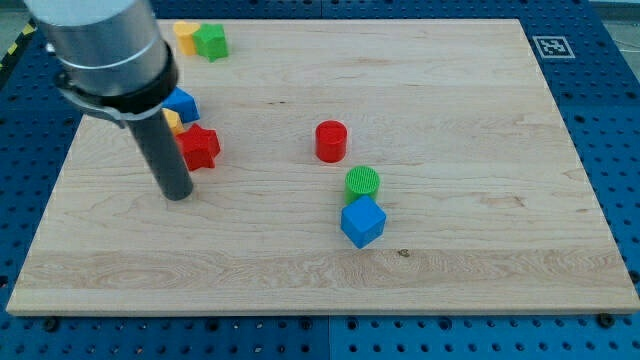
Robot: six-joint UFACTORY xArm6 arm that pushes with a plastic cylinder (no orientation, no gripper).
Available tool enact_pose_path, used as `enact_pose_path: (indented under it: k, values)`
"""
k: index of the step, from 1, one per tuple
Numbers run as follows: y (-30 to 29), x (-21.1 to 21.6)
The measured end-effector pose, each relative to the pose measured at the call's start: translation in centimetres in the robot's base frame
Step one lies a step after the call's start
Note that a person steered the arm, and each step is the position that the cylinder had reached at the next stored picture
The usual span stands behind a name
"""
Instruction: Move the red circle to the right of the yellow hexagon
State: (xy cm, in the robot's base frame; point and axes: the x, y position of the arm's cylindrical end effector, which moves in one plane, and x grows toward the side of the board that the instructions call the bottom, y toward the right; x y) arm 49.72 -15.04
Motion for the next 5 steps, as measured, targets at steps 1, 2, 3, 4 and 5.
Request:
enact_pose_path:
  k: [1, 2, 3, 4, 5]
  values:
    - [2.1, 0.0]
    - [4.0, -0.3]
    - [4.4, -1.6]
    - [7.0, -1.3]
    - [12.0, -1.0]
